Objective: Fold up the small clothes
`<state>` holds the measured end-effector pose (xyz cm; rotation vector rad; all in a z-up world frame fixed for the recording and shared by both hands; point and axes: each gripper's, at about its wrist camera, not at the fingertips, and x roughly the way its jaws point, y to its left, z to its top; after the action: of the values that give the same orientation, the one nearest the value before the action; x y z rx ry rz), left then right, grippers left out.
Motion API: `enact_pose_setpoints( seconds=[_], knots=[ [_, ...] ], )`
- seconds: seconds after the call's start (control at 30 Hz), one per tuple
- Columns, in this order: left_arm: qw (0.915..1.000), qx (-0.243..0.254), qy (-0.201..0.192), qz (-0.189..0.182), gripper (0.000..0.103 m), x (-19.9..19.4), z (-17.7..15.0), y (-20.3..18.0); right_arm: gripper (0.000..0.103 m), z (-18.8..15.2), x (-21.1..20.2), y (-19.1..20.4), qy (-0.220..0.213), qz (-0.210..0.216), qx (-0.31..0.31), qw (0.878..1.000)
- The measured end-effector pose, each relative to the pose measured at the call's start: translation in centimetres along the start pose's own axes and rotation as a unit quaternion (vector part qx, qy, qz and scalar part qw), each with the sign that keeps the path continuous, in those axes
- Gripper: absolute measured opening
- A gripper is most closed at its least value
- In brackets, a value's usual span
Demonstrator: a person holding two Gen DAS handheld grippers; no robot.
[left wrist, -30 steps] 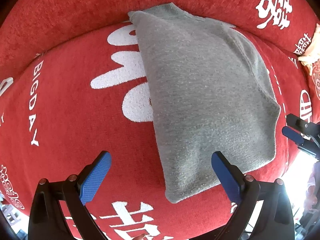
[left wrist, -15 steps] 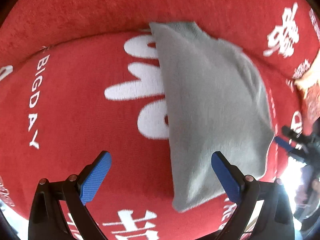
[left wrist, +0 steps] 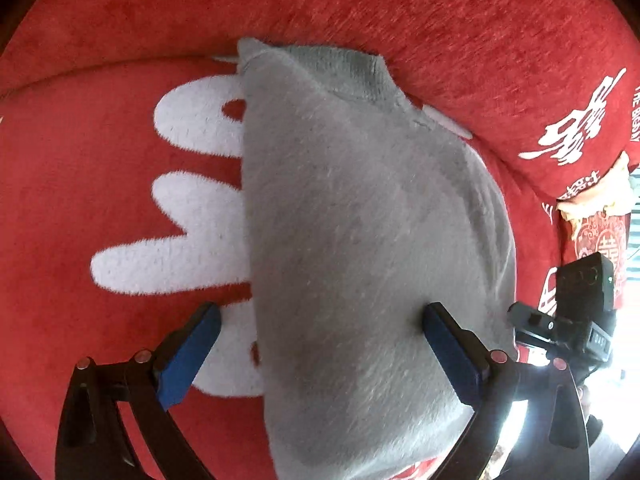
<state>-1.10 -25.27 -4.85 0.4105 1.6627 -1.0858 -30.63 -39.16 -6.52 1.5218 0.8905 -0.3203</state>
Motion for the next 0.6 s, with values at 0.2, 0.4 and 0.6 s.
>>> enact_pose_setpoints(
  seconds=[0.2, 0.4, 0.6],
  knots=[
    [0.9997, 0.021, 0.011, 0.005, 0.1, 1.8, 0.8, -2.8, 0.079, 1.2, 2.1, 1.7, 0.006, 0.013, -0.027, 1.0],
    [0.9994, 0.021, -0.026, 0.007, 0.061, 0.7, 0.0, -3.6, 0.038, 0.6, 2.4, 1.3, 0.002, 0.021, 0.002, 1.0],
    [0.998, 0.009, -0.044, -0.045, 0.044, -2.4, -1.1, -2.7, 0.035, -0.8, 1.7, 3.8, -0.011, 0.067, 0.001, 0.998]
  ],
)
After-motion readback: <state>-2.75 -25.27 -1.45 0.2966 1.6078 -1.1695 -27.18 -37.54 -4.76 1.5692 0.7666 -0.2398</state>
